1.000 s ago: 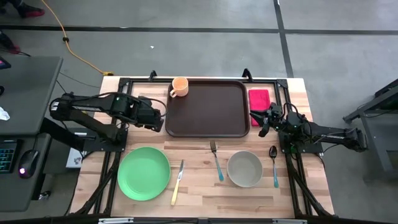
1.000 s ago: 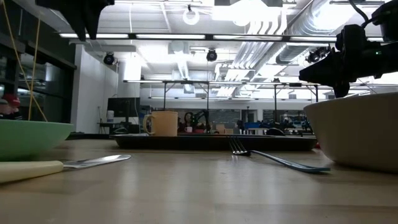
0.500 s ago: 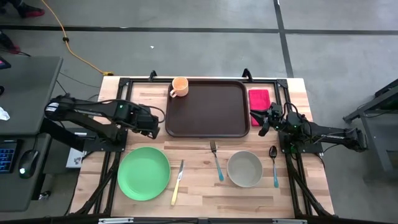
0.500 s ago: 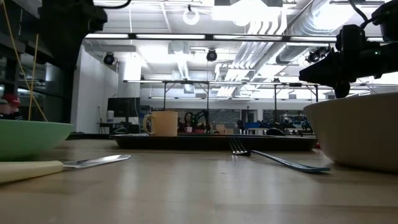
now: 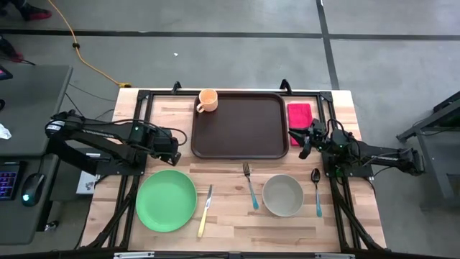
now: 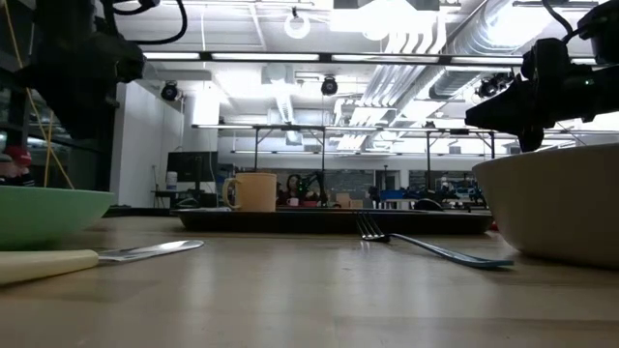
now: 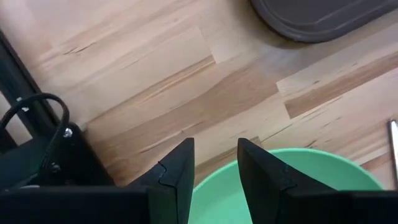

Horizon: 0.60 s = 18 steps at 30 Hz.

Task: Set up tray
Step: Put the green plate on the brown serving tray to the bottom right of the yellow mug

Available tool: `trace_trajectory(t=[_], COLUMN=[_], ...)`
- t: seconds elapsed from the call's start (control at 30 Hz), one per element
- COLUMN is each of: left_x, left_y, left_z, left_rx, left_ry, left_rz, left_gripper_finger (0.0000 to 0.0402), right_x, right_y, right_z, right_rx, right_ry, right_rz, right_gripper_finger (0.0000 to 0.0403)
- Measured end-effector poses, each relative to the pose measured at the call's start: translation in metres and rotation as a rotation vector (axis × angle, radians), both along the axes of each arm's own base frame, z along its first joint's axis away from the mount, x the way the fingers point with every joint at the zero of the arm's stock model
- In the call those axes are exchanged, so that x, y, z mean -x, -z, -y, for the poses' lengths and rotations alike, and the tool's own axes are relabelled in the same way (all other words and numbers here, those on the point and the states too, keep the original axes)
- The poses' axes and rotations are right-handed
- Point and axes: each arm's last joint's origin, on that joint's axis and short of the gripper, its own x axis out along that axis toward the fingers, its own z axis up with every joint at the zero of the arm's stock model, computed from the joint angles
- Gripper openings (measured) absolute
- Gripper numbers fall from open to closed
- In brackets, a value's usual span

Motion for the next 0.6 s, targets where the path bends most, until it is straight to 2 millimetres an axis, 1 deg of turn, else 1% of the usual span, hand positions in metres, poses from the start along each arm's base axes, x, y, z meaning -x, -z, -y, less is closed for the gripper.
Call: trace_trajectory(t=[0.2, 0.37, 0.6], left_x=[0.0004, 0.0009, -0.0011], left_y=[0.0005, 0.0007, 0.0031], left_z=[0.0010, 0.0021, 0.0051], left_rx=[0.018, 0.055, 0.133], left_ry=[0.107, 0.161, 0.257], left_rz=[-0.018, -0.030, -0.055], left_gripper_finger=[0.0152, 0.0152, 0.0152], right_x=[-0.0003, -0.0003, -0.0002], right_y=[0.0004, 0.0004, 0.0003], right_z=[-0.0007, -0.0007, -0.0006], right_rx=[0.076, 0.153, 0.163], right_ry=[-0.032, -0.041, -0.035], right_rz=[-0.039, -0.075, -0.079], right_gripper_finger=[0.0057, 0.0057, 0.0057])
